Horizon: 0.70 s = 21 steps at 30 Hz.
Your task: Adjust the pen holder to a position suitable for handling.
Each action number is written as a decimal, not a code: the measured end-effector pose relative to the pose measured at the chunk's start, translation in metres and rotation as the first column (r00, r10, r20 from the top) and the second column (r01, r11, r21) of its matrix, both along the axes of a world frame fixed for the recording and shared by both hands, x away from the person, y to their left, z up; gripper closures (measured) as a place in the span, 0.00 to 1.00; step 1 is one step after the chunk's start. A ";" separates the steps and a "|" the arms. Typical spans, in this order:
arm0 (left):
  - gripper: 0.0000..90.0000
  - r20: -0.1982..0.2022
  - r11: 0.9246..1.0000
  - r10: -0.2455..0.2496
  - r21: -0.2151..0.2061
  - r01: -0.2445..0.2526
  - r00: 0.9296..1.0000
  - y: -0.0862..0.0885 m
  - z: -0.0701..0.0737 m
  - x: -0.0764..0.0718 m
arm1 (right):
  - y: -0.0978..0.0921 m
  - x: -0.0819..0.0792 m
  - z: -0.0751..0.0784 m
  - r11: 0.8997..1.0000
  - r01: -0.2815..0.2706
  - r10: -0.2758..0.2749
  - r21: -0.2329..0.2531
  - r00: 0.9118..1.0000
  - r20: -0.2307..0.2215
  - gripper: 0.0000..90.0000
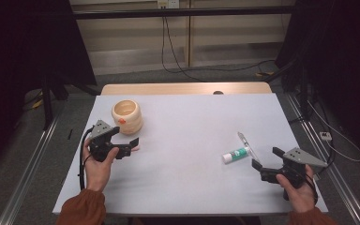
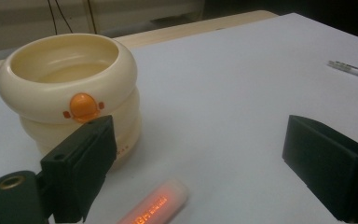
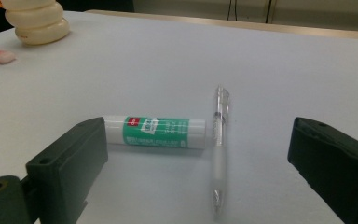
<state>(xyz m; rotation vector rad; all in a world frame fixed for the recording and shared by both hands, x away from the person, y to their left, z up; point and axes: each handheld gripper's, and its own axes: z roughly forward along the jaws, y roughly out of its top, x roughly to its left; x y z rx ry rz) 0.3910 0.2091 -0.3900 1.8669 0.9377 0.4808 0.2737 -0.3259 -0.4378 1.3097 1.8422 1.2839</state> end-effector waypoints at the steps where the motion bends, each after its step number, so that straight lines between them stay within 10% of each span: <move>1: 0.11 -0.002 1.000 0.008 -0.009 -0.008 1.000 0.000 0.001 0.002 | 0.000 0.000 0.000 1.000 -0.001 0.001 0.001 1.000 -0.002 0.05; 21: 0.10 -0.035 0.998 0.065 0.025 -0.064 0.997 0.017 0.015 0.047 | 0.000 0.000 -0.001 1.000 -0.006 0.006 0.004 1.000 -0.012 0.05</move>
